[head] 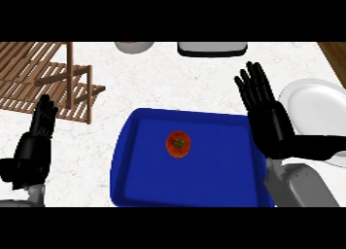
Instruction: Pick the tomato from the tray and place it in the plate
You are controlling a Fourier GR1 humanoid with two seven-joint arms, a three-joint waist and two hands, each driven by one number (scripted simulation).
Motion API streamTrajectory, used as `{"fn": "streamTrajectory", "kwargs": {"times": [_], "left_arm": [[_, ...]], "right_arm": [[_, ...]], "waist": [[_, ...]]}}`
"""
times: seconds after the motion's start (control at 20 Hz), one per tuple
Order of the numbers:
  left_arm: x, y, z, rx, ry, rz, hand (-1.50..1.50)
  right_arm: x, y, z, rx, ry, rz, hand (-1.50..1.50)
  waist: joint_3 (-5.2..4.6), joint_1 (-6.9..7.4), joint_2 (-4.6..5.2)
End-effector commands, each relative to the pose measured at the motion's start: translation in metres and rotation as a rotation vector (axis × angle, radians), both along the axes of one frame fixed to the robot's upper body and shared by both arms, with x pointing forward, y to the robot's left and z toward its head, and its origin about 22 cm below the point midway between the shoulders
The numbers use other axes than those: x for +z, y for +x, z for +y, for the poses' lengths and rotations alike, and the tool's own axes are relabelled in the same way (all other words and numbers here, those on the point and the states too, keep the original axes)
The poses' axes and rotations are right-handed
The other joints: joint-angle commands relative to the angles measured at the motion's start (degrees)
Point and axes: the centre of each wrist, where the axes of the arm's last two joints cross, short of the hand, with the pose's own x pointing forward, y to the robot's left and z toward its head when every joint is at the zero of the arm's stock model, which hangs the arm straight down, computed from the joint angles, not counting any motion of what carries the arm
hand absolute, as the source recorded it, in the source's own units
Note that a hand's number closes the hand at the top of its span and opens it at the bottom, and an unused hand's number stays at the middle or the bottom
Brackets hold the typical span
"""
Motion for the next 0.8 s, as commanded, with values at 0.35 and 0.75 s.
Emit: {"fn": "streamTrajectory", "kwargs": {"times": [0.35, 0.75], "left_arm": [[-0.051, -0.017, -0.04, -0.183, -0.222, 0.433, 0.0], [-0.056, -0.005, -0.057, -0.21, -0.258, 0.492, 0.0]], "right_arm": [[0.074, 0.063, -0.043, -0.044, -0.548, -0.444, 1.5], [-0.032, 0.088, -0.062, 0.041, -0.226, -0.477, -1.5]], "waist": [[-1.57, 0.85, 2.65], [-1.19, 0.82, 1.8]]}}
